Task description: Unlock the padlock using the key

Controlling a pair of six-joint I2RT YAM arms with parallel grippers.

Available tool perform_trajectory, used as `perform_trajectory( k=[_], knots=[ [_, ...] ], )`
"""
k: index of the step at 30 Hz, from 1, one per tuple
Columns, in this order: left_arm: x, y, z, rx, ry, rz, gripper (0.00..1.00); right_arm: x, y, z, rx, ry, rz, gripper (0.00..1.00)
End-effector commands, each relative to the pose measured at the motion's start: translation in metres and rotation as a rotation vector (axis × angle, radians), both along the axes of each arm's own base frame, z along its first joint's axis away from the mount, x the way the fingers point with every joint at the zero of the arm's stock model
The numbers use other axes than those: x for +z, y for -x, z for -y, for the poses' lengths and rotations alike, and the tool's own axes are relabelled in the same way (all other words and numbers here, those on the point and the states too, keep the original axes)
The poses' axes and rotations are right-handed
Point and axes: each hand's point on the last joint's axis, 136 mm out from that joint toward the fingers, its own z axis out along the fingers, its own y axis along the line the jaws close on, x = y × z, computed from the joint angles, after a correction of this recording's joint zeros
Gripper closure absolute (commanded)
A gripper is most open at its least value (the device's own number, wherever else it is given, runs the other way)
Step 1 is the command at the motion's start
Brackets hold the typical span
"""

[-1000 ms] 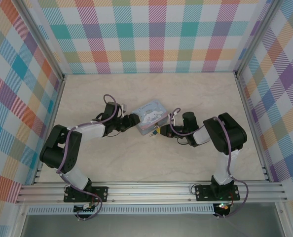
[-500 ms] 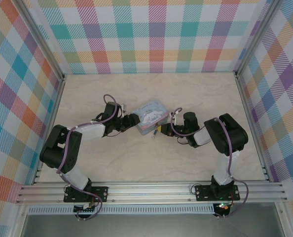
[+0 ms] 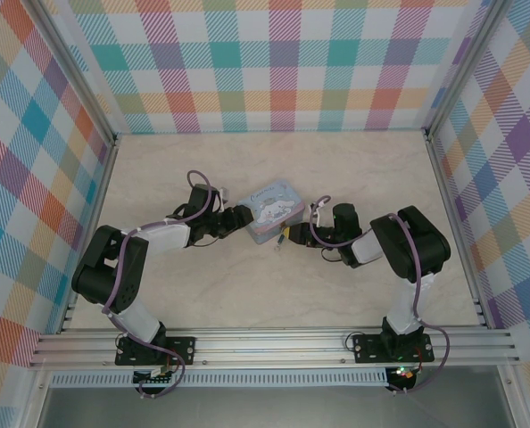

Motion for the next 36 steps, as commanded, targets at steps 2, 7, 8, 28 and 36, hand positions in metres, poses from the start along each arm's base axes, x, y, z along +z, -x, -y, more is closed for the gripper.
perform_trajectory(
  k=[2, 7, 8, 28, 36],
  knots=[
    [-0.038, 0.030, -0.010, -0.003, -0.094, -0.139, 0.36, 0.004, -0.007, -0.007, 0.036, -0.034, 0.018, 0.52],
    [-0.038, 0.030, -0.009, -0.004, -0.091, -0.139, 0.35, 0.006, -0.010, -0.012, 0.049, -0.051, 0.019, 0.50],
    [-0.038, 0.030, -0.009, -0.005, -0.093, -0.139, 0.35, 0.006, -0.010, -0.013, 0.053, -0.055, 0.019, 0.50],
    [-0.034, 0.029, -0.008, -0.005, -0.091, -0.133, 0.35, 0.016, -0.005, -0.014, 0.066, -0.102, 0.056, 0.64],
    [-0.034, 0.027, -0.007, -0.009, -0.090, -0.136, 0.36, 0.011, -0.001, -0.012, 0.072, -0.097, 0.038, 0.73]
  ],
)
